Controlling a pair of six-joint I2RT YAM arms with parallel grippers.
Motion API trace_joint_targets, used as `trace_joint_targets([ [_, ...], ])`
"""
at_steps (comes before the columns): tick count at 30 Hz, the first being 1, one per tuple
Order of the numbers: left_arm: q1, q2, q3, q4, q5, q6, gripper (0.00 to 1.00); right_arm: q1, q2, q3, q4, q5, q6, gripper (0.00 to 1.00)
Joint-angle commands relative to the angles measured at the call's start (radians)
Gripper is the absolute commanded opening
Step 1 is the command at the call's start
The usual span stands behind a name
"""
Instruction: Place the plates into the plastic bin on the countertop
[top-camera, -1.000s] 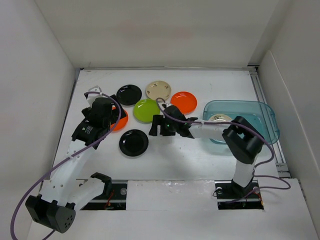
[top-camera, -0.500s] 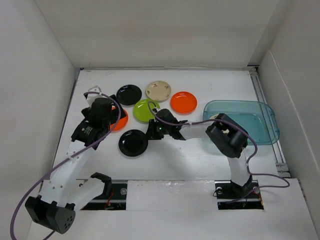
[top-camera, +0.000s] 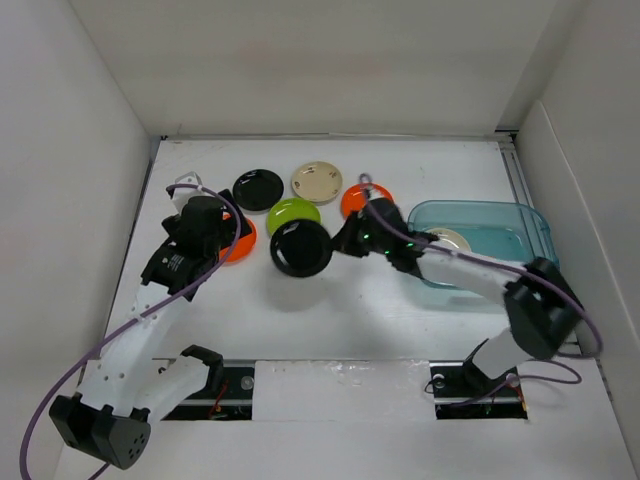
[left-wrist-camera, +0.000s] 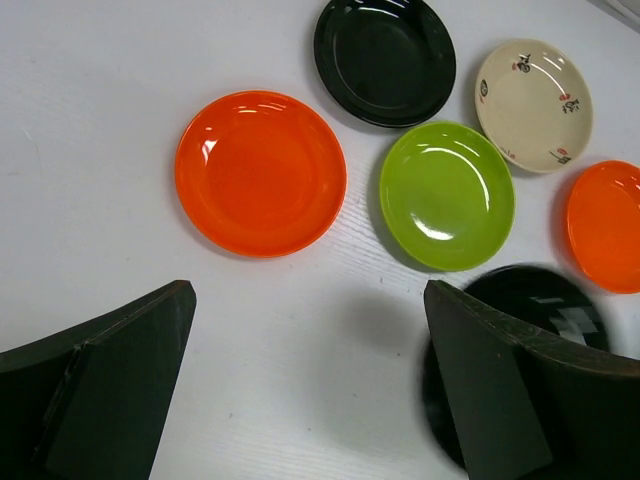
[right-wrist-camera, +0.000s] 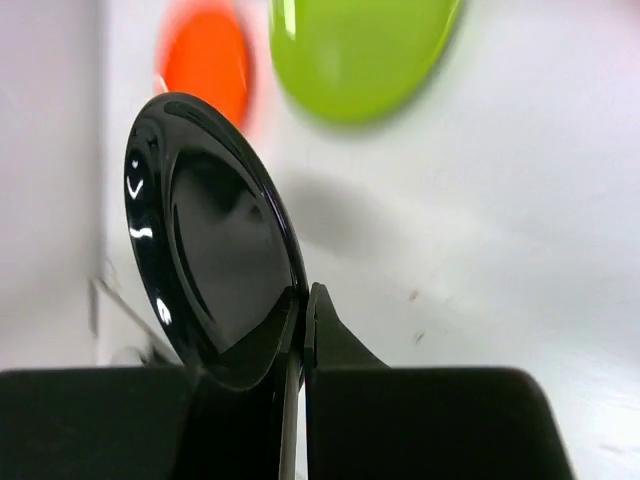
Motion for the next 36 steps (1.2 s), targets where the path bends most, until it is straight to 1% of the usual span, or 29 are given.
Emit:
trace_joint_targets([
  [1,0.004,-0.021,0.007,0.012,-0.009,0.010,1.00,-0.127,-0.246,-0.043,-0.040,0.188,0.008,0.00],
  [2,0.004,-0.030,0.007,0.012,-0.009,0.010,1.00,-0.208,-0.293,-0.095,-0.051,0.206,0.018,0.00],
  [3,0.004,-0.030,0.007,0.012,-0.009,0.010,1.00,-0.253,-0.380,-0.124,-0.060,0.219,0.030,0.00],
  [4,0.004,-0.030,0.007,0.012,-0.009,0.010,1.00,-0.302,-0.424,-0.154,-0.060,0.249,0.030,0.00],
  [5,0.004,-0.030,0.007,0.012,-0.009,0.010,1.00,-0.398,-0.465,-0.187,-0.060,0.272,0.044,0.00],
  [6,0.004,-0.030,0.007,0.012,-0.009,0.010,1.00,-0.452,-0.503,-0.257,-0.060,0.286,0.057,0.00],
  [7,0.004,-0.039,0.007,0.012,-0.009,0.010,1.00,-0.507,-0.574,-0.293,-0.060,0.286,0.083,0.00],
  [8,0.004,-0.039,0.007,0.012,-0.009,0.010,1.00,-0.560,-0.603,-0.325,-0.060,0.270,0.093,0.00],
  [9,0.004,-0.039,0.007,0.012,-0.009,0.010,1.00,-0.651,-0.631,-0.377,-0.060,0.257,0.093,0.00],
  [11,0.004,-0.039,0.007,0.012,-0.009,0.010,1.00,-0.729,-0.700,-0.422,-0.060,0.234,0.114,0.00],
  [12,0.004,-0.039,0.007,0.012,0.000,0.010,1.00,-0.794,-0.723,-0.440,-0.060,0.202,0.114,0.00],
  [13,0.004,-0.039,0.007,0.012,0.000,0.010,1.00,-0.821,-0.746,-0.477,-0.060,0.191,0.114,0.00],
  [14,0.004,-0.039,0.007,0.012,0.000,0.010,1.00,-0.842,-0.787,-0.491,-0.060,0.179,0.114,0.00],
  [17,0.004,-0.039,0.007,0.012,0.000,0.010,1.00,-0.908,-0.840,-0.533,-0.083,0.170,0.114,0.00],
  [20,0.004,-0.039,0.007,0.012,0.000,0.010,1.00,-0.942,-0.840,-0.543,-0.083,0.159,0.114,0.00],
  [23,0.004,-0.039,0.007,0.022,0.000,0.010,1.00,-0.951,-0.789,-0.543,-0.094,0.150,0.090,0.00],
  [24,0.004,-0.039,0.007,0.022,0.000,0.010,1.00,-0.951,-0.760,-0.543,-0.094,0.139,0.090,0.03],
  [30,0.004,-0.039,0.007,0.022,0.000,0.010,1.00,-0.951,-0.740,-0.543,-0.083,0.092,0.081,0.05],
  [32,0.004,-0.039,0.007,0.022,0.000,0.010,1.00,-0.951,-0.751,-0.553,-0.083,0.082,0.081,0.13],
  [33,0.004,-0.039,0.007,0.022,0.000,0.010,1.00,-0.951,-0.763,-0.553,-0.083,0.072,0.068,0.19],
  [34,0.004,-0.039,0.007,0.022,0.000,0.010,1.00,-0.951,-0.763,-0.553,-0.083,0.063,0.068,0.32],
  [35,0.004,-0.039,0.007,0.022,0.000,0.010,1.00,-0.951,-0.777,-0.553,-0.083,0.062,0.068,0.64],
  [36,0.004,-0.039,0.007,0.022,0.000,0.010,1.00,-0.951,-0.791,-0.553,-0.083,0.062,0.068,0.71],
])
